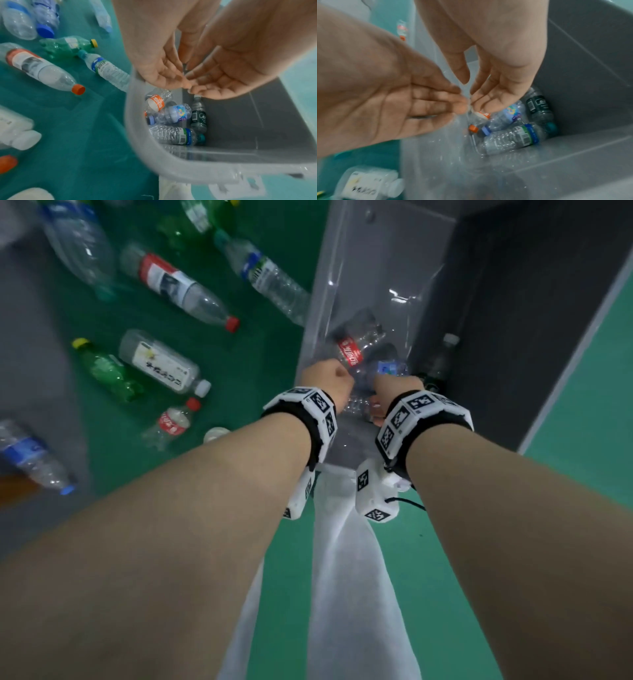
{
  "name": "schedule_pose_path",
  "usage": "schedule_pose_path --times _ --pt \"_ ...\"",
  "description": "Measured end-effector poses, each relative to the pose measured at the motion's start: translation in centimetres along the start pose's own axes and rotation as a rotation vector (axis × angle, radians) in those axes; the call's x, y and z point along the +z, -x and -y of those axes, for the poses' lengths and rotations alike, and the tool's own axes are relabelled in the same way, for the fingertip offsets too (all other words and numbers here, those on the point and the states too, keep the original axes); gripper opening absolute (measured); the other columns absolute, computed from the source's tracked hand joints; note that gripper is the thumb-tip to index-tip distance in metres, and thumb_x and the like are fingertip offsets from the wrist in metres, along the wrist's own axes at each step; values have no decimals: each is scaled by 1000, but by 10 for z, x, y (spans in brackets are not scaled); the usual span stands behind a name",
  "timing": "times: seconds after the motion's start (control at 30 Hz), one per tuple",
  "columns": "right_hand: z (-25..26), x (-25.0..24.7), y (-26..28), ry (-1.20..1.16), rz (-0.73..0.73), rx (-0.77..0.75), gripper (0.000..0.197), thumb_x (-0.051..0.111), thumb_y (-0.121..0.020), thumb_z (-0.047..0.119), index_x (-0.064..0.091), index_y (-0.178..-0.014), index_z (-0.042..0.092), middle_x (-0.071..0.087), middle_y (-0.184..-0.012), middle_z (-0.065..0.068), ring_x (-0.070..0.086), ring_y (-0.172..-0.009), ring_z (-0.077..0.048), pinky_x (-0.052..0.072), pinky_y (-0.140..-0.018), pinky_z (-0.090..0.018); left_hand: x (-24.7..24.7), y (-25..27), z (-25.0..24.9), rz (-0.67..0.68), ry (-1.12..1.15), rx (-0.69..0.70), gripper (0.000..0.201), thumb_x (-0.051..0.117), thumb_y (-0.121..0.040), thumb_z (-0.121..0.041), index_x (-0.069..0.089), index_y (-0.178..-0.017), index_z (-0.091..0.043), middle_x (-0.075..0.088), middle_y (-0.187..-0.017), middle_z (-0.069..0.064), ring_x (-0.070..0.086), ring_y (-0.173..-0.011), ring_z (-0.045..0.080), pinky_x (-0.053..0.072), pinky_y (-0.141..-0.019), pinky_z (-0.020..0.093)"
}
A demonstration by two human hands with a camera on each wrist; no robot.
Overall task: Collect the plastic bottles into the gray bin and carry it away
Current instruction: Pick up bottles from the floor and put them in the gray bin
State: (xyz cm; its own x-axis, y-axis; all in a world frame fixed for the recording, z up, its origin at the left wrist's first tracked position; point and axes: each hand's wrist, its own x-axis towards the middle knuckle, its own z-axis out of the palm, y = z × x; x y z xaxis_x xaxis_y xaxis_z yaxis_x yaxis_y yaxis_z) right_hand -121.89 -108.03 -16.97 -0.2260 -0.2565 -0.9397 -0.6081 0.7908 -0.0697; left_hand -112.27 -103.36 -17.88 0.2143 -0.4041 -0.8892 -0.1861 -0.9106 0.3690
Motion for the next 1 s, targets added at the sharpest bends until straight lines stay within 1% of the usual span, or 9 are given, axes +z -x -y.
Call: schedule_pose_path --times 0.13,0.23,0.3,0.47,0.6,0.67,0.83,0.93,1.0 --pt "21 43 38 64 51 -54 39 49 -96 26 51 -130 8 58 -113 -7 61 -91 -22 55 -54 -20 -35 27 19 72 87 63 23 53 -90 -12 70 -101 -2 71 -101 17 67 -97 32 53 -88 42" --pt "30 83 54 190 -62 -91 39 52 -90 26 58 -123 7 65 -110 -11 65 -97 -28 56 -76 -33 -65 32 45 0 97 33 22 53 -88 -15 69 -100 -6 71 -101 12 66 -97 30 52 -88 39" --pt "33 101 64 262 -232 -99 39 51 -84 21 56 -119 4 64 -106 -12 63 -95 -29 48 -75 -32 -85 31 66 -37 169 -48 19 53 -86 -17 68 -94 -11 72 -97 7 67 -93 26 54 -86 39" --pt "35 138 85 272 -487 -163 40 46 -87 10 42 -127 6 54 -126 -10 55 -112 -28 31 -76 -26 -143 28 138 -112 215 -216 21 48 -86 -23 65 -95 -14 71 -100 6 66 -98 27 52 -92 40" --pt "35 174 92 287 -402 -252 31 47 -86 12 49 -117 12 58 -112 -8 58 -97 -28 40 -74 -29 -173 28 185 -156 274 -297 21 47 -89 -18 65 -95 -10 72 -98 7 66 -96 27 51 -92 40" --pt "37 196 92 350 -297 -265 26 48 -89 16 53 -114 14 62 -109 -8 62 -97 -29 50 -80 -35 -180 26 207 -174 332 -333 17 48 -88 -16 64 -89 -11 72 -96 8 66 -96 28 53 -91 40" --pt "42 262 80 517 -72 -256 12 51 -87 19 53 -98 19 66 -106 -9 66 -96 -30 54 -89 -46 -182 8 262 -154 501 -441 12 52 -89 -12 57 -78 -11 69 -89 14 65 -87 29 56 -86 40" --pt "44 302 75 686 -24 -339 23 52 -85 20 59 -107 16 67 -110 -8 66 -101 -28 54 -91 -43 -181 -2 297 -168 495 -475 24 52 -88 -15 48 -64 -20 62 -88 11 60 -85 25 54 -91 43" --pt "44 324 63 791 -15 -408 31 54 -88 23 59 -117 13 65 -114 -8 63 -105 -27 52 -92 -38 -180 -6 315 -197 462 -500 29 51 -88 -14 46 -61 -15 60 -85 17 59 -81 27 53 -84 35"
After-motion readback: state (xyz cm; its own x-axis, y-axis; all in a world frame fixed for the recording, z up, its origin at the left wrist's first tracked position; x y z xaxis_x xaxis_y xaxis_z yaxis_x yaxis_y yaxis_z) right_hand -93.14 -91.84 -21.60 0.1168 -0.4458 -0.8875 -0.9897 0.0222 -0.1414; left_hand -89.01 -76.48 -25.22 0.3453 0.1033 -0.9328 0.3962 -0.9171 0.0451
